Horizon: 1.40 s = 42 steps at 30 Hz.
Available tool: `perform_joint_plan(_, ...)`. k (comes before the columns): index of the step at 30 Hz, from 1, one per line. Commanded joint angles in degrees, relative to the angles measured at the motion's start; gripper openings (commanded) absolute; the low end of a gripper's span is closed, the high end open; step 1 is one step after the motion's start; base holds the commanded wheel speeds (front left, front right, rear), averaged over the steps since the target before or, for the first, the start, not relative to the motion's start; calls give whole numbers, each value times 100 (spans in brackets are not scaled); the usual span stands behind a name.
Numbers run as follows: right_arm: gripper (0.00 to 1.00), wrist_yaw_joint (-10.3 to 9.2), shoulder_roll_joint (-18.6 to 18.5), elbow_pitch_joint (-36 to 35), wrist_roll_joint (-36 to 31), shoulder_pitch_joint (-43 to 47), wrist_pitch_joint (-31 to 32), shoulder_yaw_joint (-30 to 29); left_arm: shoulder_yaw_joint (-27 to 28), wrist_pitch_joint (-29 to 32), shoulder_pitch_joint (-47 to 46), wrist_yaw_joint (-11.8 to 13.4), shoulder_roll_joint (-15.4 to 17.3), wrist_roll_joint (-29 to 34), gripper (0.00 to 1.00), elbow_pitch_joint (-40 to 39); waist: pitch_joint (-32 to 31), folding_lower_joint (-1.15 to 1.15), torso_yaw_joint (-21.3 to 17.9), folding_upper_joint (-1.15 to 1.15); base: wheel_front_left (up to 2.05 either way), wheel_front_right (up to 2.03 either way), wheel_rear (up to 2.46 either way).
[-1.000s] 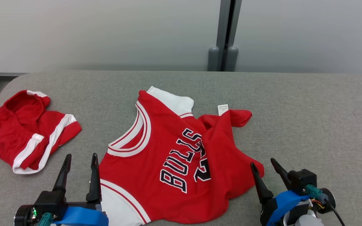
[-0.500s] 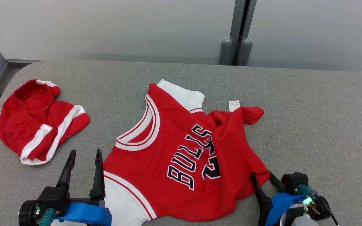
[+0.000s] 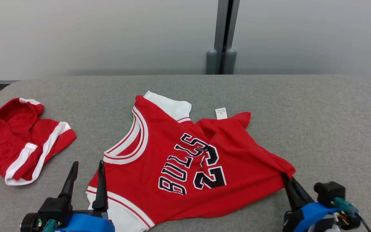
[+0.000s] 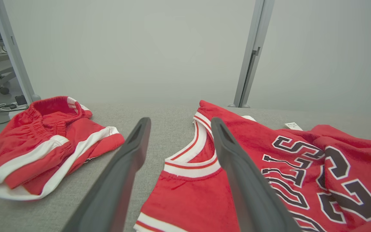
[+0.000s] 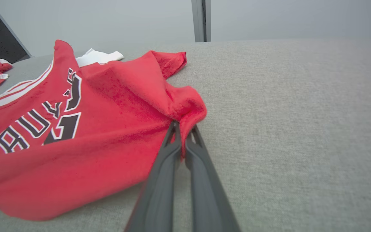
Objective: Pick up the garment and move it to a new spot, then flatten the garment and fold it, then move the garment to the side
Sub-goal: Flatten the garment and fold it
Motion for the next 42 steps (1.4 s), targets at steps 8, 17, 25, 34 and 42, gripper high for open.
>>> perform_joint_plan(8,0,1,-230,-1255,-33,1254,-2,-721,-4,-17,31,-6,-14,-51,100,39,-34,0,-197,0,0,0,0)
perform_joint_plan(17,0,1,-93,-2306,-109,2296,535,-1242,-20,-17,-15,-6,-22,-70,100,62,0,0,-265,0,0,0,0)
perform_joint_plan(25,100,1,-50,-2843,-271,2195,563,-1386,-42,-17,-71,-6,-22,-104,100,80,21,0,-273,0,0,0,0)
perform_joint_plan(34,100,1,-413,-3019,-464,928,624,-966,-59,-17,-170,-6,-22,-57,100,74,128,0,-196,0,0,0,0)
perform_joint_plan(42,100,1,-746,-2221,-626,-480,889,-485,-176,-17,-388,-6,-22,-50,100,75,342,0,54,0,0,0,0)
